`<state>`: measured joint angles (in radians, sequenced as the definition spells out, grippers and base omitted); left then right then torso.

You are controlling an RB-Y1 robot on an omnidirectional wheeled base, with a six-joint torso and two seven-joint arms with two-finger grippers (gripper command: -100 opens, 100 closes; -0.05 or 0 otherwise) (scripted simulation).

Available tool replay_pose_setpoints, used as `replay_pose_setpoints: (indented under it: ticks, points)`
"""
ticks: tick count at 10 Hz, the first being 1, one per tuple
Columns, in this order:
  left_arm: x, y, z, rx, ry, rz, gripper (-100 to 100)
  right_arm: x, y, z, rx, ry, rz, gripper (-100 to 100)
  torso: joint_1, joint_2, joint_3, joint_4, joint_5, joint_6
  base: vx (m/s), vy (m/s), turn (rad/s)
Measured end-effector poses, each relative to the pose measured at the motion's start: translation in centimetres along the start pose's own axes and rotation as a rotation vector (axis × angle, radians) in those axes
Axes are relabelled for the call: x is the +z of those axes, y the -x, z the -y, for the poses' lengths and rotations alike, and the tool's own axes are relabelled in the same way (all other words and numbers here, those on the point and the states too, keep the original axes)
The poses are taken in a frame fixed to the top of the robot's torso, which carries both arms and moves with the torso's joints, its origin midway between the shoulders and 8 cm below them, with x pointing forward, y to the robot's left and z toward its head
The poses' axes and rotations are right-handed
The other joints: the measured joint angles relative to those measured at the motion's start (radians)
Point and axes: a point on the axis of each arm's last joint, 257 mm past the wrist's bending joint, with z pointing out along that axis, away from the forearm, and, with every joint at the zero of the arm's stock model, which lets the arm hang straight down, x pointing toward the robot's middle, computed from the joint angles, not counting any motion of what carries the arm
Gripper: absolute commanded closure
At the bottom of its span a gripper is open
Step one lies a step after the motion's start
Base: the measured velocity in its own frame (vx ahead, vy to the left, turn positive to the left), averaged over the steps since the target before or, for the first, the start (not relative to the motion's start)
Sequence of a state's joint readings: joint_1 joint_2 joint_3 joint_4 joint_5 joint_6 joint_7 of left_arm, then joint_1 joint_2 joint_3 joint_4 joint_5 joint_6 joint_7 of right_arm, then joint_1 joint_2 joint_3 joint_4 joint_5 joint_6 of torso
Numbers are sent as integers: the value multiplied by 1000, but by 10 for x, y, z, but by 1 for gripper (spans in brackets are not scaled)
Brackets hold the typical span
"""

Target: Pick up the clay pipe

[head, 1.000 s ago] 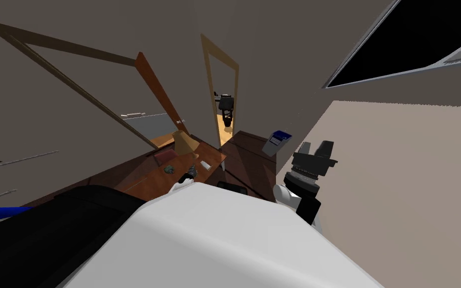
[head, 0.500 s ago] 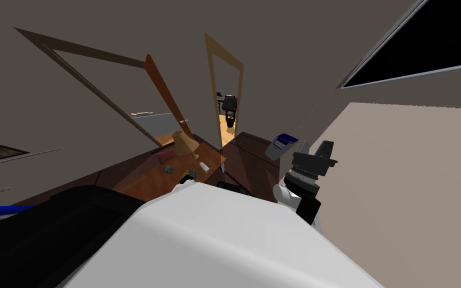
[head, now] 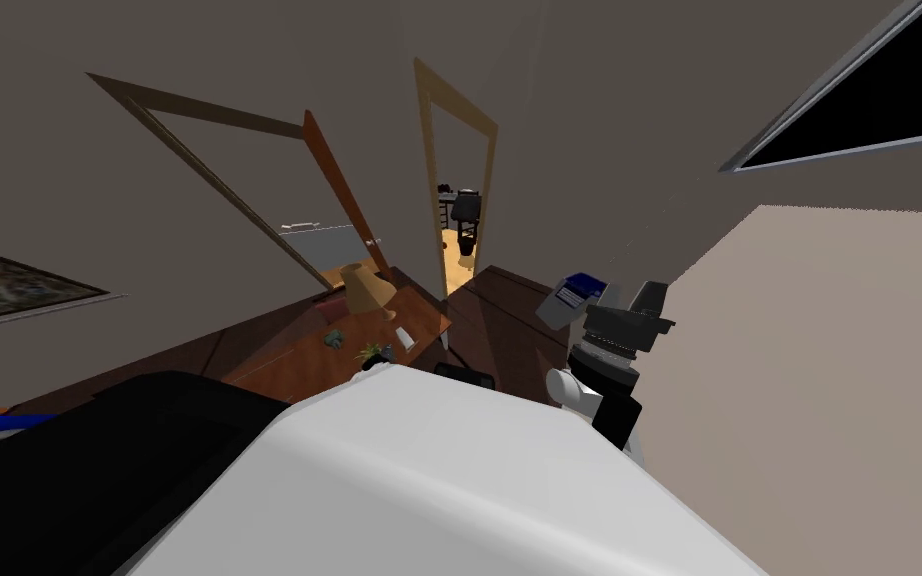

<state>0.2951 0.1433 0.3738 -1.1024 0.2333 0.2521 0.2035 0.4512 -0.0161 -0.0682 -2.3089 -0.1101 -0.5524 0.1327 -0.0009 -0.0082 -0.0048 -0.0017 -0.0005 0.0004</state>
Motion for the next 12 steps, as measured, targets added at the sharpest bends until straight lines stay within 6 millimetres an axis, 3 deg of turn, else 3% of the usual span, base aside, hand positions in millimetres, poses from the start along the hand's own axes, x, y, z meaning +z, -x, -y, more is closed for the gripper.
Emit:
replay_pose_setpoints:
  ticks: [3, 9, 10, 11, 12]
  points:
    - [6, 8, -30, -41, 75, 25, -100, 0, 0, 0, 0, 0, 0, 0, -3, -5, -3, -1, -1, 0, 170, -91, 123]
    - [13, 27, -59, -86, 165, 71, -100, 0, 0, 0, 0, 0, 0, 0, 0, -2, -1, -1, 0, 0, 116, -64, 97]
    - [13, 27, -59, -87, 166, 72, 0, 0, 0, 0, 0, 0, 0, 0, 2, 2, 1, 0, 0, 1, 11, -6, -1]
    - [13, 27, -59, -87, 166, 71, -100, 0, 0, 0, 0, 0, 0, 0, 4, 5, 3, 1, 1, 1, 37, 26, 46]
    - [14, 25, -66, -85, 169, 70, -100, 0, 0, 0, 0, 0, 0, 0, 6, 5, 3, 1, 1, 0, 36, 54, 37]
